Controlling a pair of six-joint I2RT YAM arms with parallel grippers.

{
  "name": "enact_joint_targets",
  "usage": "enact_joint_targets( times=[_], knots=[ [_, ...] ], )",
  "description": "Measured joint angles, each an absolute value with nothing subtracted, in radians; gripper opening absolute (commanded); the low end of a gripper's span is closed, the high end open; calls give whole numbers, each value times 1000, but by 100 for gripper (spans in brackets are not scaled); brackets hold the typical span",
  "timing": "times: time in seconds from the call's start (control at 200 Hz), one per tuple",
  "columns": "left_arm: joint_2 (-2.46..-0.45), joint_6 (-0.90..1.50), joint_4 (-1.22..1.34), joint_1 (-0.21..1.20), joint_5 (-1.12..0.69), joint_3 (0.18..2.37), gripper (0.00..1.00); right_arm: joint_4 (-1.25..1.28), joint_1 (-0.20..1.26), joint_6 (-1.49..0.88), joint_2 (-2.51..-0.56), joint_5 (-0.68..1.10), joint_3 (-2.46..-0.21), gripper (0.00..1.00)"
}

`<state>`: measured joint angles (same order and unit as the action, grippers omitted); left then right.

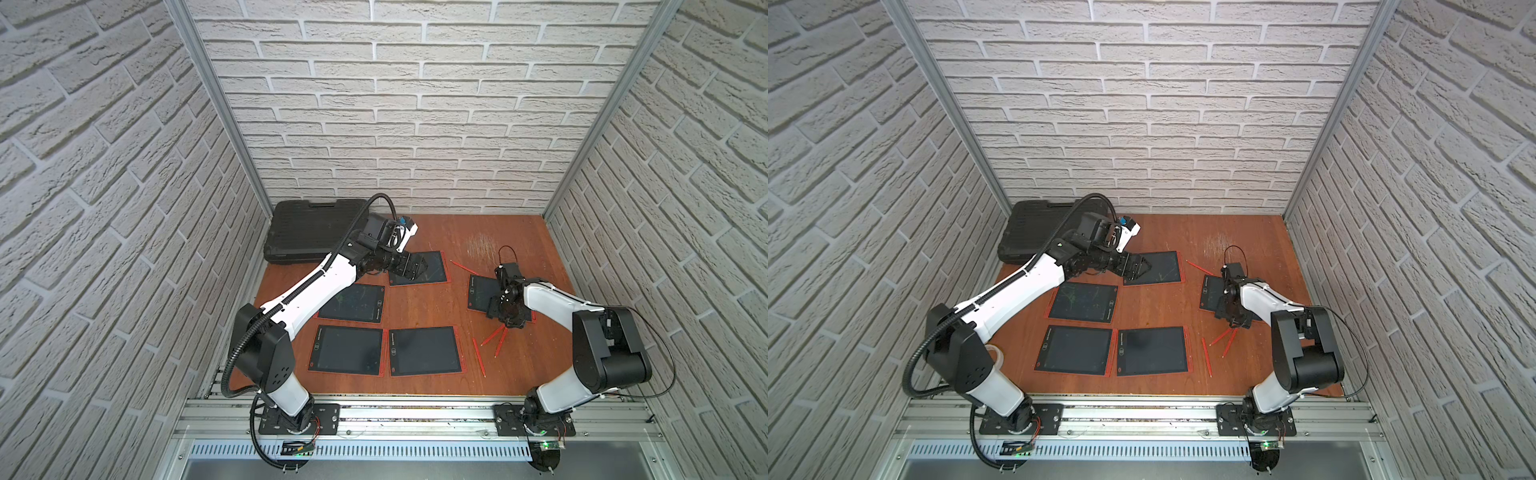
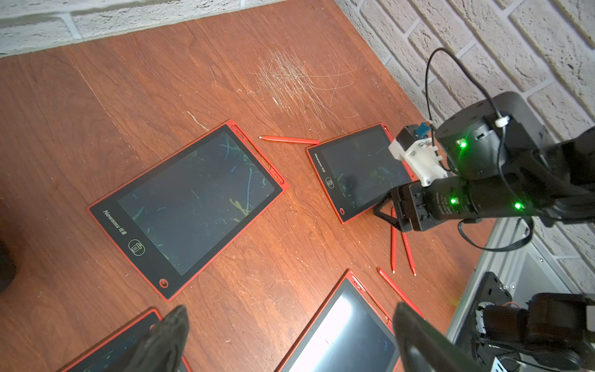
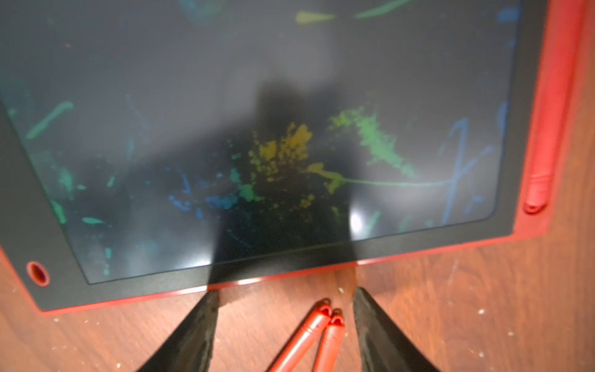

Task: Place the stylus back onto the writing tablet
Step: Move the writing tablet to the center of the board.

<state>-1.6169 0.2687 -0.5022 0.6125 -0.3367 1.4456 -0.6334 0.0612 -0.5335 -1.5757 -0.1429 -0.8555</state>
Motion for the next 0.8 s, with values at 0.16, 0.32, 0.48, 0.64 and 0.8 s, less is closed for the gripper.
enact_joint_targets(
  times=[0.16,0.32,0.48,0.64,0.8],
  knots=[
    [-1617,265,-502,615,-336,1446,98,-672,15,-533,-1576,-170,-865,59],
    [-1617,265,-502,618,-337,1446,98,-704,-29,-531,-1577,-199,-866,54],
    [-1617,265,-502,620,-336,1446,98,-721,-65,-535,-1580,-232,-868,52],
    [-1617,265,-502,624,-336,1446,98,-712,-115,-537,-1595,-226,-875,51],
    [-1617,265,-502,624,-336,1446,98,-685,-131,-538,-1631,-213,-913,51]
  ],
)
